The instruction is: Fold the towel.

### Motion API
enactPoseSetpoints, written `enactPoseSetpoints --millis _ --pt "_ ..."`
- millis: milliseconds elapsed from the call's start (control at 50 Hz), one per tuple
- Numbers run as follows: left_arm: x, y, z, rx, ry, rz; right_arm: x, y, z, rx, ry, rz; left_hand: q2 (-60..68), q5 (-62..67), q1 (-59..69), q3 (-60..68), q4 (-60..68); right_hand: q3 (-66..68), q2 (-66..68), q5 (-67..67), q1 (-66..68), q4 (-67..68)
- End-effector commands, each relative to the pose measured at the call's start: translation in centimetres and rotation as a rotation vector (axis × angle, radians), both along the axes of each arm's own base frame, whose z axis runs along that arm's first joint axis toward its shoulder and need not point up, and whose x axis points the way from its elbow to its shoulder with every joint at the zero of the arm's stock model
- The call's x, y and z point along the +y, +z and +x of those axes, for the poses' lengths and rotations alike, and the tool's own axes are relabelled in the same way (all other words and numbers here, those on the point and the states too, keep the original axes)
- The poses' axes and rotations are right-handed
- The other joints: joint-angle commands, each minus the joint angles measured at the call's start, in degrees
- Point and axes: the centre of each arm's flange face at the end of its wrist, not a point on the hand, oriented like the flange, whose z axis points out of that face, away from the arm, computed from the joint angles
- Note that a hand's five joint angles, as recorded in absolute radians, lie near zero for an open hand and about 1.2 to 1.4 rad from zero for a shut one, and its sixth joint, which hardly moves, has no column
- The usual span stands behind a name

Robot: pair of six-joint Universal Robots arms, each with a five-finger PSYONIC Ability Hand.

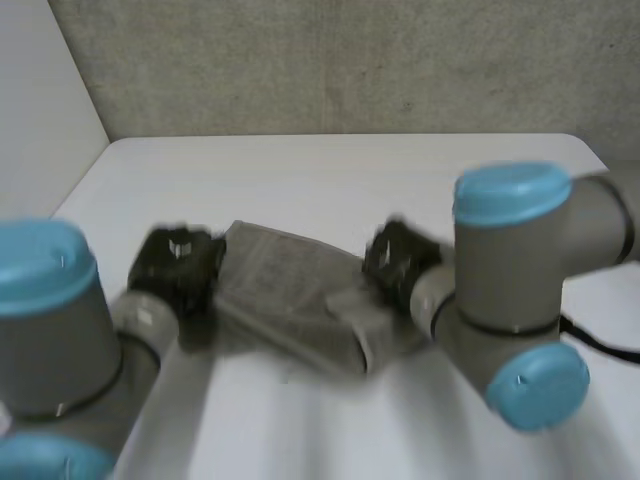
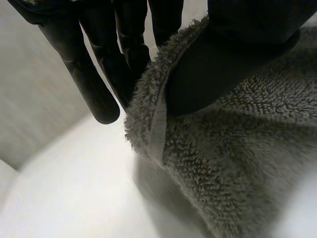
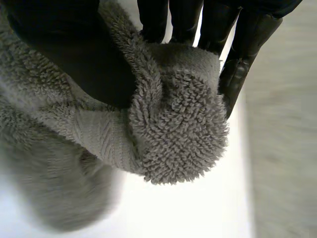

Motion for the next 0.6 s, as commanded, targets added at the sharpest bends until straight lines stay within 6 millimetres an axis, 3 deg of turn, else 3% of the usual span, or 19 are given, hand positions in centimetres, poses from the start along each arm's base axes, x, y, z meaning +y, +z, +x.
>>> enactPoseSetpoints --millis 20,60,80,120,200,240,280,300,320,340,360,380,400,440,460,480,500,540,600 --pt "-6.0 9.3 -2.3 0.189 0.037 -0.29 -5.8 11.1 1.2 -0.551 -0.108 -0.339 10.3 11.0 12.2 10.4 10.2 12.5 13.2 14.7 3.2 11.8" --pt "-7.2 14.7 -2.5 0.326 0.067 -0.437 -7.1 16.3 -0.1 -0.817 -0.11 -0.502 10.3 11.0 12.2 10.4 10.2 12.5 13.2 14.7 3.2 11.8" --pt "-7.2 14.8 -2.5 0.327 0.068 -0.438 -7.1 16.3 -0.1 -0.819 -0.11 -0.503 10.3 11.0 12.2 10.4 10.2 12.5 13.2 14.7 3.2 11.8" --pt "-7.8 18.6 -1.5 0.47 0.15 -0.534 -7.6 19.4 -1.6 -0.983 -0.105 -0.617 10.3 11.0 12.2 10.4 10.2 12.5 13.2 14.7 3.2 11.8" --pt "-8.0 19.0 -0.6 0.539 0.218 -0.527 -7.7 19.3 -2.2 -1.004 -0.106 -0.62 10.3 11.0 12.2 10.4 10.2 12.5 13.2 14.7 3.2 11.8" --pt "-7.6 17.9 -0.6 0.532 0.228 -0.483 -7.9 18.4 -2.3 -0.978 -0.118 -0.591 10.3 11.0 12.2 10.4 10.2 12.5 13.2 14.7 3.2 11.8" --pt "-6.0 13.9 -0.6 0.448 0.225 -0.341 -8.3 15.5 -2.6 -0.89 -0.155 -0.477 10.3 11.0 12.2 10.4 10.2 12.5 13.2 14.7 3.2 11.8" --pt "-6.0 13.8 -0.6 0.447 0.224 -0.34 -8.3 15.5 -2.6 -0.89 -0.155 -0.477 10.3 11.0 12.2 10.4 10.2 12.5 13.2 14.7 3.2 11.8" --pt "-4.7 11.6 -0.6 0.401 0.212 -0.269 -8.8 13.3 -3.0 -0.827 -0.184 -0.394 10.3 11.0 12.2 10.4 10.2 12.5 13.2 14.7 3.2 11.8" --pt "-4.7 11.6 -0.6 0.401 0.212 -0.268 -9.1 11.1 -3.4 -0.766 -0.211 -0.302 10.3 11.0 12.2 10.4 10.2 12.5 13.2 14.7 3.2 11.8" --pt "-3.5 9.1 -0.8 0.351 0.197 -0.195 -9.1 11.1 -3.4 -0.765 -0.212 -0.301 10.3 11.0 12.2 10.4 10.2 12.5 13.2 14.7 3.2 11.8" --pt "-2.1 6.6 -1.0 0.308 0.176 -0.129 -9.1 9.0 -3.7 -0.708 -0.225 -0.208 10.3 11.0 12.2 10.4 10.2 12.5 13.2 14.7 3.2 11.8" --pt "-2.1 6.6 -1.0 0.308 0.176 -0.128 -9.1 8.9 -3.7 -0.708 -0.226 -0.207 10.3 11.0 12.2 10.4 10.2 12.5 13.2 14.7 3.2 11.8" --pt "0.8 2.2 -2.2 0.236 0.102 -0.02 -8.3 5.2 -3.9 -0.616 -0.236 -0.044 10.3 11.0 12.2 10.4 10.2 12.5 13.2 14.7 3.2 11.8" --pt "0.8 2.1 -2.2 0.235 0.102 -0.019 -8.3 5.2 -3.9 -0.616 -0.236 -0.043 10.3 11.0 12.2 10.4 10.2 12.5 13.2 14.7 3.2 11.8" --pt "2.2 0.0 -3.1 0.202 0.063 0.026 -8.1 3.5 -4.2 -0.584 -0.251 0.014 10.3 11.0 12.2 10.4 10.2 12.5 13.2 14.7 3.2 11.8" --pt "2.2 0.0 -3.1 0.201 0.063 0.026 -8.3 2.3 -4.8 -0.566 -0.274 0.046 10.3 11.0 12.2 10.4 10.2 12.5 13.2 14.7 3.2 11.8" --pt "4.6 -3.0 -4.1 0.145 0.003 0.099 -8.4 1.2 -5.2 -0.555 -0.298 0.072 10.3 11.0 12.2 10.4 10.2 12.5 13.2 14.7 3.2 11.8" --pt "6.1 -4.6 -4.8 0.119 -0.03 0.142 -8.5 -0.6 -5.9 -0.53 -0.33 0.113 10.3 11.0 12.2 10.4 10.2 12.5 13.2 14.7 3.2 11.8"
